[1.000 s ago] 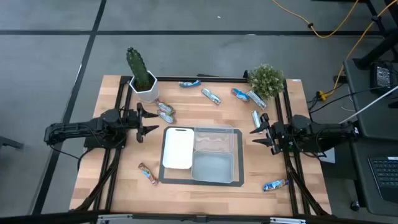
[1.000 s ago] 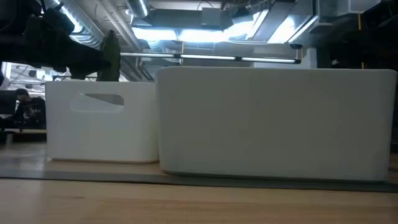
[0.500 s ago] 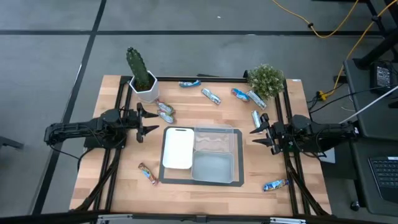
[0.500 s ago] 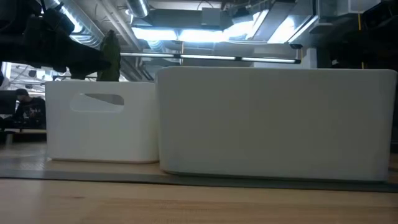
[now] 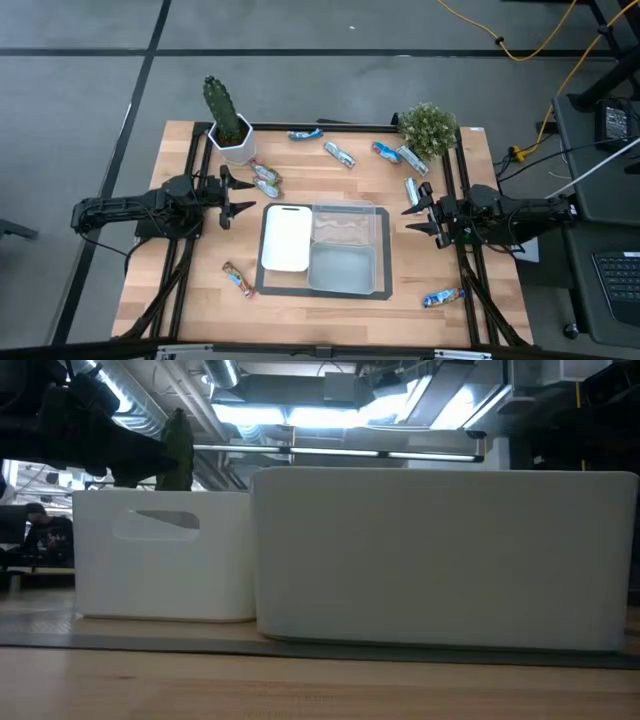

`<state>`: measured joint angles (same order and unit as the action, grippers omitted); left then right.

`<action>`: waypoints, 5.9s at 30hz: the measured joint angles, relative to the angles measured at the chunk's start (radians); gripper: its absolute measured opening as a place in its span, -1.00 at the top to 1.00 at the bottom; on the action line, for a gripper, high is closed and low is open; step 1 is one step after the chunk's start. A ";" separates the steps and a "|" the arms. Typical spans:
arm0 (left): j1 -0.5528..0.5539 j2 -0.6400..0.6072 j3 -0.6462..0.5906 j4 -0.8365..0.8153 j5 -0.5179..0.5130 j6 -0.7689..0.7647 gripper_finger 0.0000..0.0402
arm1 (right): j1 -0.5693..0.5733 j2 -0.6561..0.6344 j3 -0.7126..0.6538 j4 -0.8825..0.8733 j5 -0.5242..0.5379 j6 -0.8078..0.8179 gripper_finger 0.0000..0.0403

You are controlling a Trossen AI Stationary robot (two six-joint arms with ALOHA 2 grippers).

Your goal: Pick and place Granola Bars by type

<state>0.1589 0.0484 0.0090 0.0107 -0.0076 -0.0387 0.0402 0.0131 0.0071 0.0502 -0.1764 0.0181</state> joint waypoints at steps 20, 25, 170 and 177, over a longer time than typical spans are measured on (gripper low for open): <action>0.000 0.000 0.000 0.000 0.000 0.000 -0.21 | 0.000 0.000 0.000 0.000 0.000 0.000 0.14; 0.000 0.000 0.000 0.000 0.000 0.000 -0.21 | 0.000 0.000 0.000 0.000 0.000 0.000 0.14; 0.113 0.719 0.317 0.530 -0.174 -0.181 -0.19 | -0.214 1.475 1.551 -0.712 -0.153 0.054 0.93; 0.106 0.719 0.317 0.501 -0.174 -0.183 -0.19 | -0.192 1.561 1.326 -0.730 -0.062 0.124 0.78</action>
<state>0.2650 0.7677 0.3260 0.5120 -0.1812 -0.2218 -0.1521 1.5737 1.3328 -0.6795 -0.2381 0.1424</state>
